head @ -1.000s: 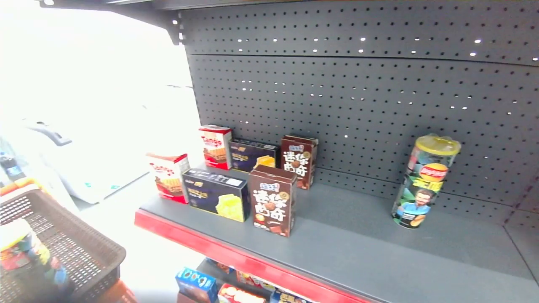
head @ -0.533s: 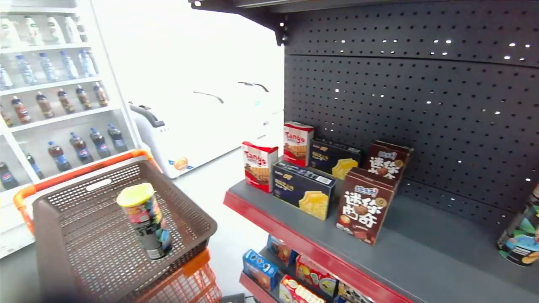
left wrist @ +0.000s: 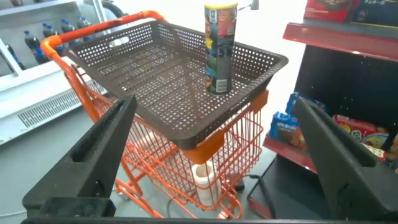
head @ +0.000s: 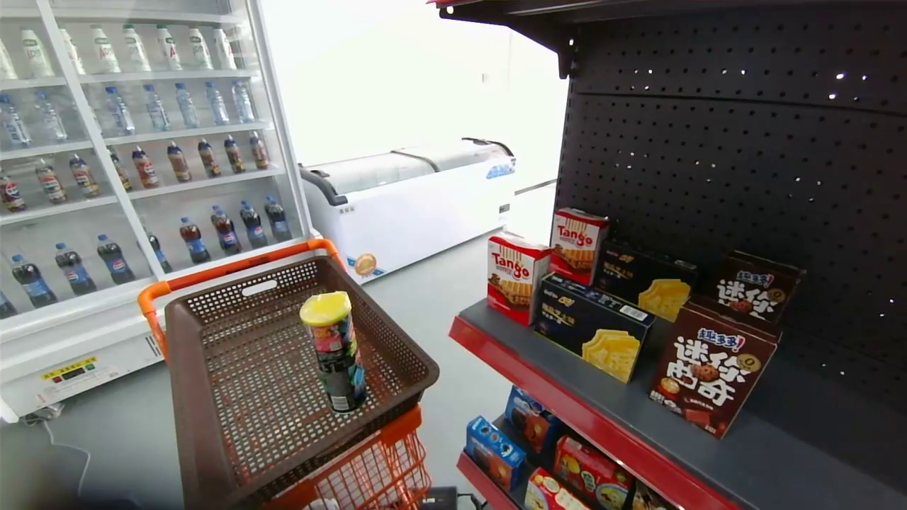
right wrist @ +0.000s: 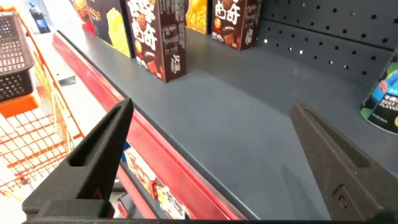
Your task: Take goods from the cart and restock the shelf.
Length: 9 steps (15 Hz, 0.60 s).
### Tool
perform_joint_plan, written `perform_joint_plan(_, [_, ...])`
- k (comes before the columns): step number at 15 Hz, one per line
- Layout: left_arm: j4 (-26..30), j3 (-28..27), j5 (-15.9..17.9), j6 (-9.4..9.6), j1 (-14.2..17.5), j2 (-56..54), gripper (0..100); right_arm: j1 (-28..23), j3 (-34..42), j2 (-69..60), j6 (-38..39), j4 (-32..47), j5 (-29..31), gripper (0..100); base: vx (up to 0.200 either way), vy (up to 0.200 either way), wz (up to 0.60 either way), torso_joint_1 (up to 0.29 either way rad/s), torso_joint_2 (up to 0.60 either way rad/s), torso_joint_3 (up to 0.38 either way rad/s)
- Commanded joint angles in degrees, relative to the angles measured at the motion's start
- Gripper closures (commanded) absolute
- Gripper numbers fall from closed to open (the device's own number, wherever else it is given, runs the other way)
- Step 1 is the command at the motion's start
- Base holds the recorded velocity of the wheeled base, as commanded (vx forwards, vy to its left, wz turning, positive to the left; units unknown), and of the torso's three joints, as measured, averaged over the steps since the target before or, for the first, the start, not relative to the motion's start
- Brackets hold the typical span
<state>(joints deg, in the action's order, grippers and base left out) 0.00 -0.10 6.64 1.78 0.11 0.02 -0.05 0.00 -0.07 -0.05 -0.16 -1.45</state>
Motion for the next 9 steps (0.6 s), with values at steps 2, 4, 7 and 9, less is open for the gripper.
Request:
perform_joint_plan(2, [-0.3, -0.1, -1.0, -0.11, 0.2, 0.0, 0, 0.0, 0.0, 0.1, 0.0, 0.0, 0.0, 0, 0.0, 0.0, 0.0, 0.0, 0.0, 0.0])
perform_joint_plan(4, [1.9, -11.9, -1.5, 1.12, -1.1, 10.4, 0, 0.0, 0.0, 0.1, 0.0, 0.1, 0.0, 0, 0.0, 0.0, 0.0, 0.0, 0.0, 0.0])
perform_joint_plan(7, [2.4, -19.0, -1.7, 2.0, -1.6, 23.8, 0, 0.0, 0.0, 0.1, 0.0, 0.0, 0.0, 0, 0.0, 0.0, 0.0, 0.0, 0.0, 0.0])
perform_joint_plan(9, [1.7, -21.5, -1.8, 6.22, -1.6, 33.0, 0, 0.0, 0.0, 0.1, 0.0, 0.0, 0.0, 0, 0.0, 0.0, 0.0, 0.0, 0.0, 0.0])
